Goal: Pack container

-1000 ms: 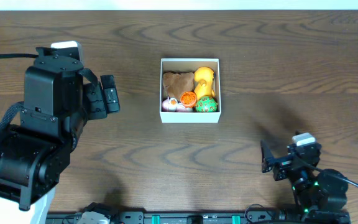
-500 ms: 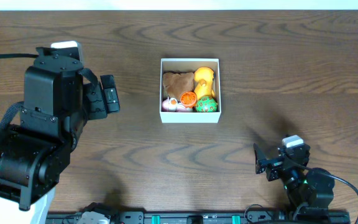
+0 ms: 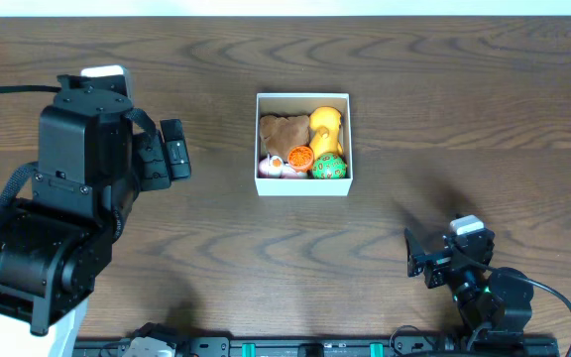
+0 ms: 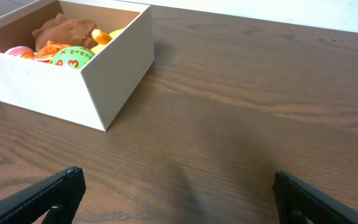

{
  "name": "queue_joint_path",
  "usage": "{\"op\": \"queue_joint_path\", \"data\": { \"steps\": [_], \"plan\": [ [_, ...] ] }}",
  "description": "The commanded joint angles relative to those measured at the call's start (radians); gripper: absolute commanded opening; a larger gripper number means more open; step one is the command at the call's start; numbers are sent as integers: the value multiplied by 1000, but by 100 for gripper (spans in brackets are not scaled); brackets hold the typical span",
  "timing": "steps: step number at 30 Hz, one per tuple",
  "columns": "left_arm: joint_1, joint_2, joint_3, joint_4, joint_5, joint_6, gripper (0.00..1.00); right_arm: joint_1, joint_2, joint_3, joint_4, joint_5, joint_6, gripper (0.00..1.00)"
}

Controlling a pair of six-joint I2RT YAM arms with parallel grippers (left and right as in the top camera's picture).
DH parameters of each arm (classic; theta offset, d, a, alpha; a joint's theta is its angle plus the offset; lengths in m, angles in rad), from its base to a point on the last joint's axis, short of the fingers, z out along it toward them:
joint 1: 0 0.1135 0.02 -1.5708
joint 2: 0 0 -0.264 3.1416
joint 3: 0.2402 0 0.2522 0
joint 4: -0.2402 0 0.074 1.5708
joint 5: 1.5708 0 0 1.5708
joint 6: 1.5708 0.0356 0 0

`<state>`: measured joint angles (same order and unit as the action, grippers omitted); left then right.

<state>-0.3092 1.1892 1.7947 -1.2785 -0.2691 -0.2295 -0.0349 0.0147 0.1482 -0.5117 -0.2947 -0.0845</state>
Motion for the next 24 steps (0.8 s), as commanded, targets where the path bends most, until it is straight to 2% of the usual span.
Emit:
{"op": "queue_joint_path", "data": {
  "steps": [1, 16, 18, 21, 24],
  "plan": [
    [5, 1, 1, -2, -13, -5, 98, 9, -9, -6, 1, 3, 1, 99],
    [7, -8, 0, -18, -13, -3, 98, 9, -9, -6, 0, 3, 1, 99],
    [26, -31, -12, -18, -13, 29, 98, 9, -9, -6, 0, 3, 1, 99],
    [89, -95, -74, 52, -2, 24, 98, 9, -9, -6, 0, 3, 1, 99],
    [154, -191, -205, 225, 47, 25, 98, 9, -9, -6, 0, 3, 1, 99]
  ]
}}
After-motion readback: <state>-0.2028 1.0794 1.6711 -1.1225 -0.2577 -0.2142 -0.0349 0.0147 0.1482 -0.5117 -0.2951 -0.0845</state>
